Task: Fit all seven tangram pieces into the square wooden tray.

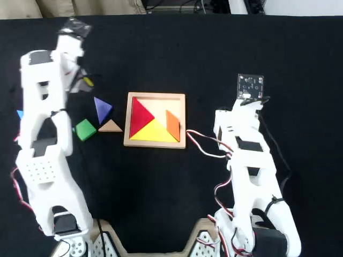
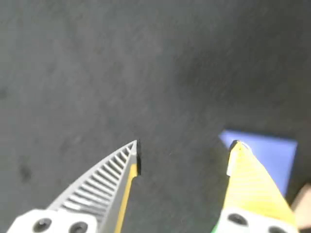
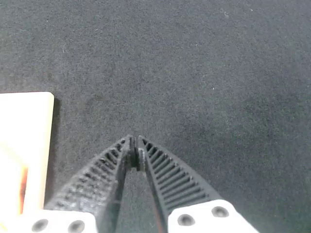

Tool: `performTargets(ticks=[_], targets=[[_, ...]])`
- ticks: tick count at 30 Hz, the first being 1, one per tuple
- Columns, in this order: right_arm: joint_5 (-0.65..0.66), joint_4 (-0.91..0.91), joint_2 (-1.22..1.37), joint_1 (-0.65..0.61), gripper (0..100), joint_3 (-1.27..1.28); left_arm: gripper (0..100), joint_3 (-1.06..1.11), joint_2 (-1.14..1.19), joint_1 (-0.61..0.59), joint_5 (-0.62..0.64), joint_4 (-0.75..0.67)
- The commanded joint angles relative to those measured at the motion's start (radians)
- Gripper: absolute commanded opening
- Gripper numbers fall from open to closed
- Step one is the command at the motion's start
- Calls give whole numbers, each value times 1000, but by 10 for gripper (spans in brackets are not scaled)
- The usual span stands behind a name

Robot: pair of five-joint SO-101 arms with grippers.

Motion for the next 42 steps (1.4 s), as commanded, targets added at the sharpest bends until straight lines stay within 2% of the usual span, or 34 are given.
performTargets(ticks=[1,4,6,10,18,23,29,33,42], targets=[[8,-23,-28,-14,11,-10,295,31,20,36,61,-153],[8,-23,-28,-11,11,-10,295,62,58,30,60,-193],[8,-23,-28,-12,11,-10,295,64,63,10,48,-158],[8,-23,-28,-15,11,-15,295,81,71,-13,-66,-57],[8,-23,-28,-15,11,-13,295,104,63,-96,-192,25],[8,-23,-28,-15,11,-13,295,94,-23,-125,-201,46],[8,-23,-28,-15,11,-13,295,157,-112,-39,-210,35],[8,-23,-28,-14,11,-12,295,236,-92,39,-324,35],[8,-23,-28,-15,11,-15,246,331,-66,64,-359,-97]])
